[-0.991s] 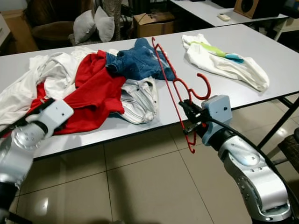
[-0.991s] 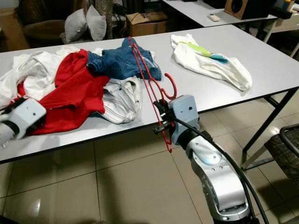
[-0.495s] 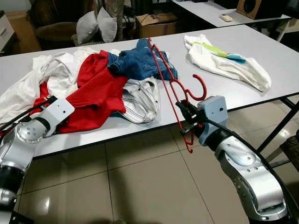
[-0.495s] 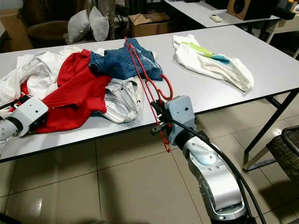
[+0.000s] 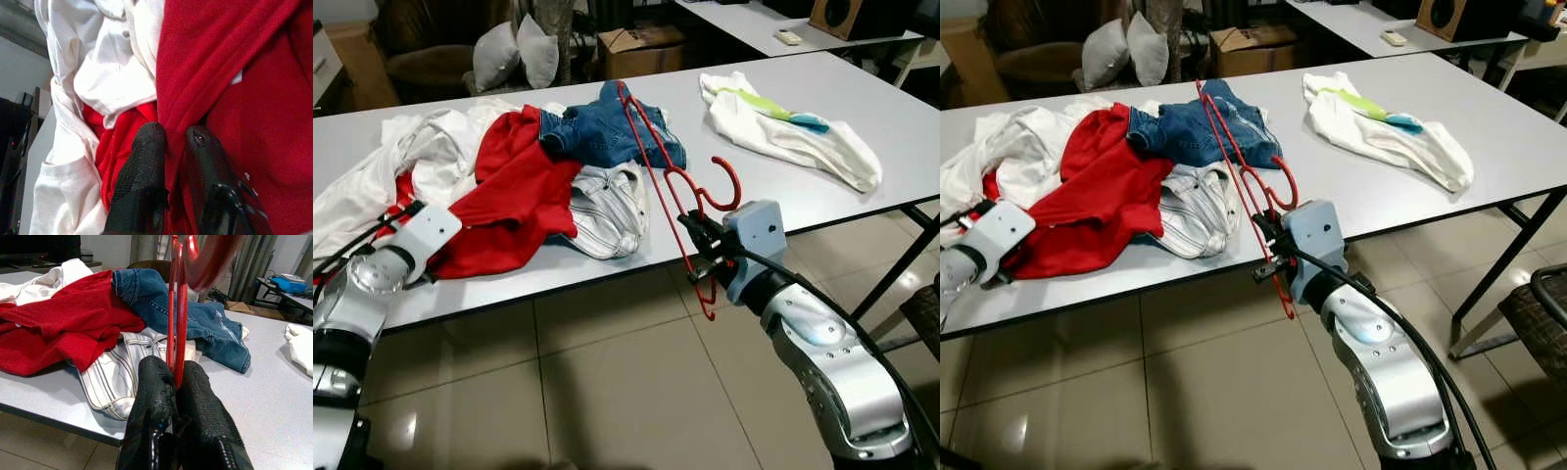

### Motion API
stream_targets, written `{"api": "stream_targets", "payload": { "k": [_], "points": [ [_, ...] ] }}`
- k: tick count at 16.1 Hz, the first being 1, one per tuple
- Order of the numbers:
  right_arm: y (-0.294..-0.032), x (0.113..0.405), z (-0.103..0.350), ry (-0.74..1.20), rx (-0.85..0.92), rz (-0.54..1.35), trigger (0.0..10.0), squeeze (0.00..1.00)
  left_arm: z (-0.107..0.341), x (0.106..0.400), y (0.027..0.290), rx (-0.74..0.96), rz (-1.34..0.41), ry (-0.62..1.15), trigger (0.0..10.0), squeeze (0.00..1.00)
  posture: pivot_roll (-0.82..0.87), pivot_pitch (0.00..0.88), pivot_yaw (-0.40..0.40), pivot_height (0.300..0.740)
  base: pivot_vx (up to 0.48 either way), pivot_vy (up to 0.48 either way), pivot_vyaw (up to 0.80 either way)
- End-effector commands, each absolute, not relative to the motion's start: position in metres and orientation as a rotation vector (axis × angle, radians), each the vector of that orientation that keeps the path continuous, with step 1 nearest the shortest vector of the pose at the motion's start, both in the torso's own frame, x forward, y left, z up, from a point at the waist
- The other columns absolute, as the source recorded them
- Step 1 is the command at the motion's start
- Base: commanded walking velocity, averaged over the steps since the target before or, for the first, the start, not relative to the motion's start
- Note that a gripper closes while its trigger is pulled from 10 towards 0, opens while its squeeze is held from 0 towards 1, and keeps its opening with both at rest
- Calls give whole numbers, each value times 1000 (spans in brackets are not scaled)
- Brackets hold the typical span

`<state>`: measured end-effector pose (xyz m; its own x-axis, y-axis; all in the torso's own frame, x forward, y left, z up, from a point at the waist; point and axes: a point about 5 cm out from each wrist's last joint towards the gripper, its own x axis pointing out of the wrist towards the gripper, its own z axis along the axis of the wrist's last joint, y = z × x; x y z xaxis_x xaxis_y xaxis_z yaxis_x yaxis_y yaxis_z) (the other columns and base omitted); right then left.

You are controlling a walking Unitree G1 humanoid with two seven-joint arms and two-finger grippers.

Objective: Hang hanger

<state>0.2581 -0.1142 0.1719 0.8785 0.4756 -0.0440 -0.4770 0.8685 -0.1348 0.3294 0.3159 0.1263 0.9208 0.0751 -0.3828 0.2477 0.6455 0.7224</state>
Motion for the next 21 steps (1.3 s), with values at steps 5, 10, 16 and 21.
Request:
{"api": "stream_targets", "payload": {
  "k": [5,10,16,21],
  "points": [
    [-114,258,177,-10,-158,505,10000,0,126,332,322,889,-72,418,0,0,-133,1,41,740,0,0,0],
    [-114,258,178,-12,-160,507,10000,0,133,335,320,794,-87,366,0,0,-135,0,42,740,0,0,0],
    [-114,258,178,-12,-160,507,10000,0,133,335,320,794,-87,366,0,0,-135,0,42,740,0,0,0],
    [-114,258,178,-12,-160,507,10000,0,133,335,320,794,-87,366,0,0,-135,0,42,740,0,0,0]
  ]
}}
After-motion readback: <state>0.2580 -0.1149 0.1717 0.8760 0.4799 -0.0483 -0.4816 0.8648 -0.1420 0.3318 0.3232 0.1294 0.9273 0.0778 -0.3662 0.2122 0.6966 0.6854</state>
